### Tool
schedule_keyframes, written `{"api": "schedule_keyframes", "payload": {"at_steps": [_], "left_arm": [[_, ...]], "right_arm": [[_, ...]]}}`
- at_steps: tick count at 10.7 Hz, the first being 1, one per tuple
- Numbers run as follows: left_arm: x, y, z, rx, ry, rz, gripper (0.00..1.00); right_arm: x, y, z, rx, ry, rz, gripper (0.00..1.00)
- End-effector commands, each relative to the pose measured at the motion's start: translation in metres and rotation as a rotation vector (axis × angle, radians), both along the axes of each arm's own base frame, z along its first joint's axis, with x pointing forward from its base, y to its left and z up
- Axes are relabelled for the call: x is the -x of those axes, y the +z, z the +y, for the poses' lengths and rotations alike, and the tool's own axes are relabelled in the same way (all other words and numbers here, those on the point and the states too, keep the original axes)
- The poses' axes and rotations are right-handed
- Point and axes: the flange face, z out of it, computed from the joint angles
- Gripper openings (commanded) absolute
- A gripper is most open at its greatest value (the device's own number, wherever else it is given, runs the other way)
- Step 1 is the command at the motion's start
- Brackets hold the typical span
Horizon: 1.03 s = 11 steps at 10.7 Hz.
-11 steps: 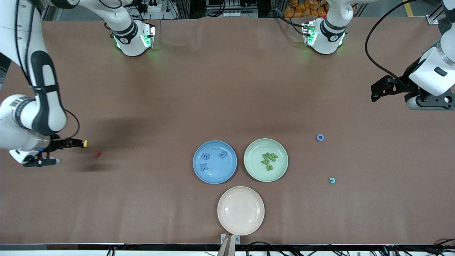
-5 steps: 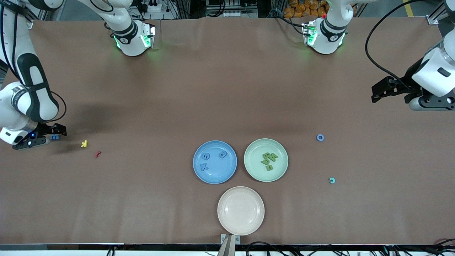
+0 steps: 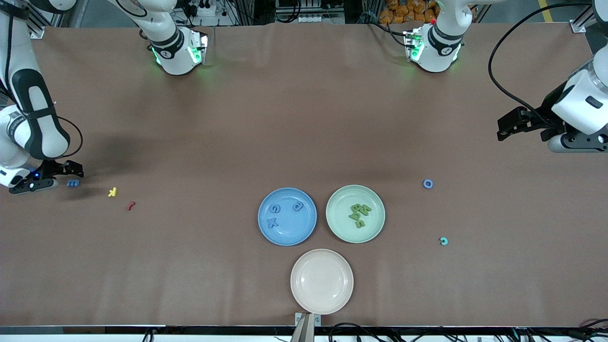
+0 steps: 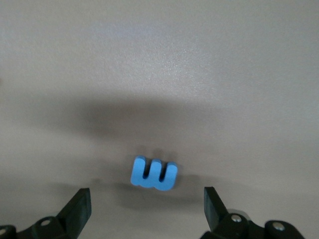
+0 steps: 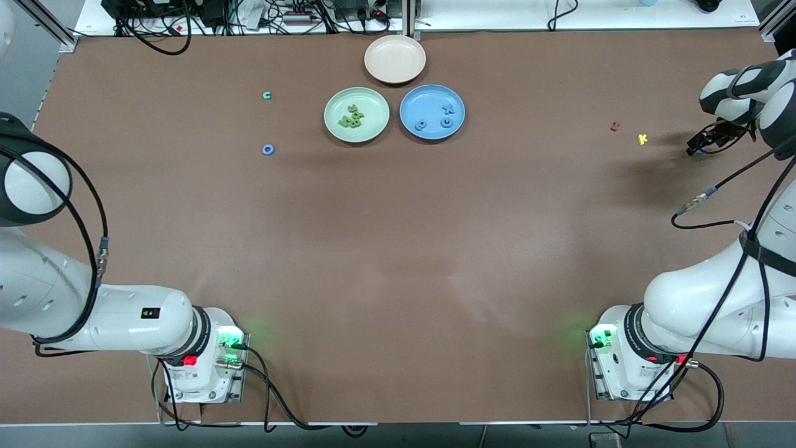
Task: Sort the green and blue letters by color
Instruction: 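Grasp the blue m with the right gripper and lift it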
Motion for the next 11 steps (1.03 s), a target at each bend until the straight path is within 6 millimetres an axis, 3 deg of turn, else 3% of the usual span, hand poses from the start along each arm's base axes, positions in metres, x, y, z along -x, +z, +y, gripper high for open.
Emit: {"api": "schedule_keyframes", "payload": {"at_steps": [1, 6, 11], "left_arm": [[-0.004, -0.003, 0.004, 0.029, 0.009, -0.005, 1.00], [-0.007, -0.007, 0.003, 0.030, 0.007, -0.004, 1.00], [-0.008, -0.010, 0.001, 0.030, 0.003, 0.001, 1.00]], "right_arm": [[0.001, -0.005, 0.002, -0.060, -0.046, -0.038, 1.00], [-0.011, -0.010, -0.005, -0.047, -0.051, -0.045, 1.00], [-0.015, -0.014, -0.006, -0.051, -0.172, -0.041, 1.00]]}}
